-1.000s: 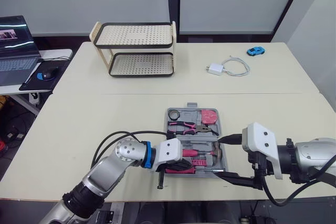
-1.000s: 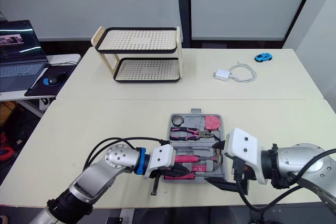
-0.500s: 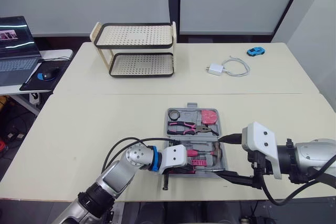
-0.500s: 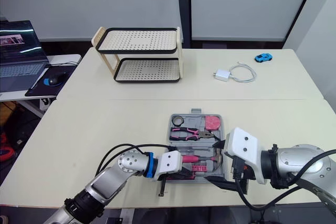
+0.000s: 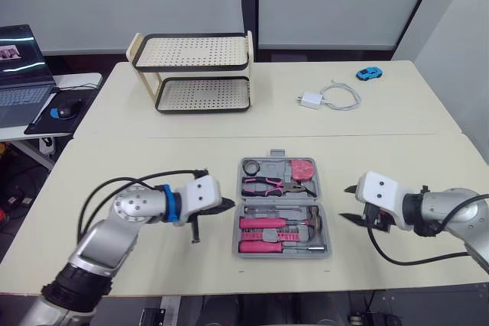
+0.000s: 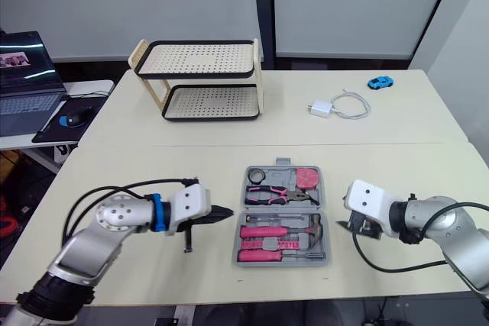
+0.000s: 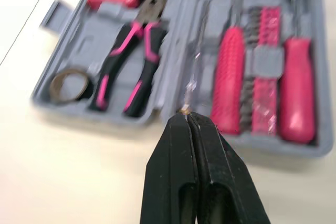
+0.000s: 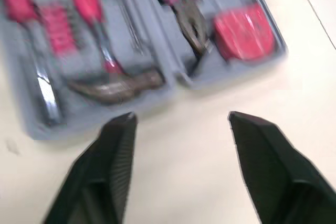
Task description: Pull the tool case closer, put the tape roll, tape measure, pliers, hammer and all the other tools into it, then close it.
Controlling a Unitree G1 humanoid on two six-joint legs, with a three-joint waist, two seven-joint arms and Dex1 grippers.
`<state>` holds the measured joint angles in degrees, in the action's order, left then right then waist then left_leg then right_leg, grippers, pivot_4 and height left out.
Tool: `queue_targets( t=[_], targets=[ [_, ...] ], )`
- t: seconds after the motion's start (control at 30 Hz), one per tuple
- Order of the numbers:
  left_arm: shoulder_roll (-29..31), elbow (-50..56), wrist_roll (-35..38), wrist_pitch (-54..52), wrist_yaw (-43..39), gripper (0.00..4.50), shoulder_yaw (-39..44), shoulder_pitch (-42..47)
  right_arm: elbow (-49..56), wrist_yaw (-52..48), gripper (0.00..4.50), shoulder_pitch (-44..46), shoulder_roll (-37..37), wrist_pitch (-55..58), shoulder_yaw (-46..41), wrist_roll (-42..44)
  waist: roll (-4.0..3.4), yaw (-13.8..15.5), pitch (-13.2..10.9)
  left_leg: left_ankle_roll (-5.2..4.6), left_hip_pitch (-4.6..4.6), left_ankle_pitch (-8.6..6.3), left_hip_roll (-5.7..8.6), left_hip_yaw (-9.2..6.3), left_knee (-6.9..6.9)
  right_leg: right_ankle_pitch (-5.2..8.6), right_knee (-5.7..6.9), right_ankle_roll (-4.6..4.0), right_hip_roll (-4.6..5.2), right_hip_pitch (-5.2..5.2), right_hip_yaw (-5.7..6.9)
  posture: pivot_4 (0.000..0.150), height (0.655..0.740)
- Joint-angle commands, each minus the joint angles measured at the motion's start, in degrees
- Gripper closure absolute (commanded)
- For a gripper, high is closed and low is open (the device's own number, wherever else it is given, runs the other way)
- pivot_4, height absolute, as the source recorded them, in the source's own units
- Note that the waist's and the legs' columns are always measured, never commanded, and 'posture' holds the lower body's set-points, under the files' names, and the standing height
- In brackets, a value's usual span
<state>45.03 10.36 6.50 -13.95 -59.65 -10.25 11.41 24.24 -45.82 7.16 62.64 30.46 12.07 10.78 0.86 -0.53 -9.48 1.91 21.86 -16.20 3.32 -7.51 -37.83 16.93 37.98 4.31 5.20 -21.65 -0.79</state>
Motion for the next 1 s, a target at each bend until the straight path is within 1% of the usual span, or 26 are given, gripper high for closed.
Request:
queue_targets(
  t=[0.03,0.17,0.27,0.4,0.63,0.77,1.0],
  targets=[
    [-1.27,-5.81,-2.03,1.97,1.70,4.50,-0.30,1.91,-3.37,-1.61,3.12,3.51,-2.15,-1.40,3.61,-4.80,0.00,0.00,-0.01,0.00,0.03,0.00,0.00,-0.01,0.00,0.00,0.01,0.00,0.00,-0.02,0.01,0.150,0.7400],
    [-4.13,-11.71,-4.42,2.67,1.79,4.50,-3.30,4.81,-7.46,-2.45,4.47,7.95,-7.07,-0.60,7.08,-8.17,0.01,-0.01,-0.03,0.00,0.06,0.00,0.04,-0.03,-0.04,0.00,0.06,0.00,-0.02,-0.03,0.04,0.150,0.7400],
    [-5.96,-15.74,-7.52,5.34,2.26,4.50,-6.17,6.86,-10.74,-3.24,4.47,10.84,-9.60,-1.90,9.71,-11.43,0.01,-0.02,-0.03,0.02,0.06,0.01,0.06,-0.02,-0.06,-0.01,0.06,-0.01,-0.01,-0.05,0.01,0.150,0.7400],
    [-9.32,-19.66,-9.02,5.55,3.12,4.50,-7.89,9.57,-12.54,-4.94,4.47,12.93,-11.73,-2.04,12.39,-14.41,0.01,0.00,-0.03,0.06,0.12,0.03,0.10,-0.02,-0.07,-0.01,0.08,-0.01,-0.01,-0.13,0.01,0.150,0.7400],
    [-13.00,-25.89,-11.97,5.72,4.45,4.50,-9.83,12.79,-16.54,-5.11,4.47,15.19,-17.01,-1.82,13.62,-17.73,0.00,-0.06,-0.01,0.13,0.12,0.08,0.12,-0.01,-0.08,-0.01,0.14,-0.01,-0.02,-0.17,0.00,0.150,0.7400],
    [-14.83,-25.57,-11.69,3.96,2.69,4.50,-10.74,13.58,-17.85,-5.15,4.47,16.49,-19.74,-1.41,14.09,-18.98,-0.01,-0.09,0.02,0.17,0.10,0.10,0.13,-0.02,-0.11,-0.01,0.17,-0.01,-0.02,-0.15,0.00,0.150,0.7400],
    [-17.08,-23.76,-12.01,2.76,0.59,4.50,-12.67,13.67,-15.93,-6.35,4.47,16.39,-22.59,0.20,14.04,-19.04,-0.04,-0.41,0.15,0.16,0.04,0.09,0.13,-0.03,-0.12,-0.01,0.20,0.00,-0.03,-0.10,0.01,0.150,0.7400]
  ],
)
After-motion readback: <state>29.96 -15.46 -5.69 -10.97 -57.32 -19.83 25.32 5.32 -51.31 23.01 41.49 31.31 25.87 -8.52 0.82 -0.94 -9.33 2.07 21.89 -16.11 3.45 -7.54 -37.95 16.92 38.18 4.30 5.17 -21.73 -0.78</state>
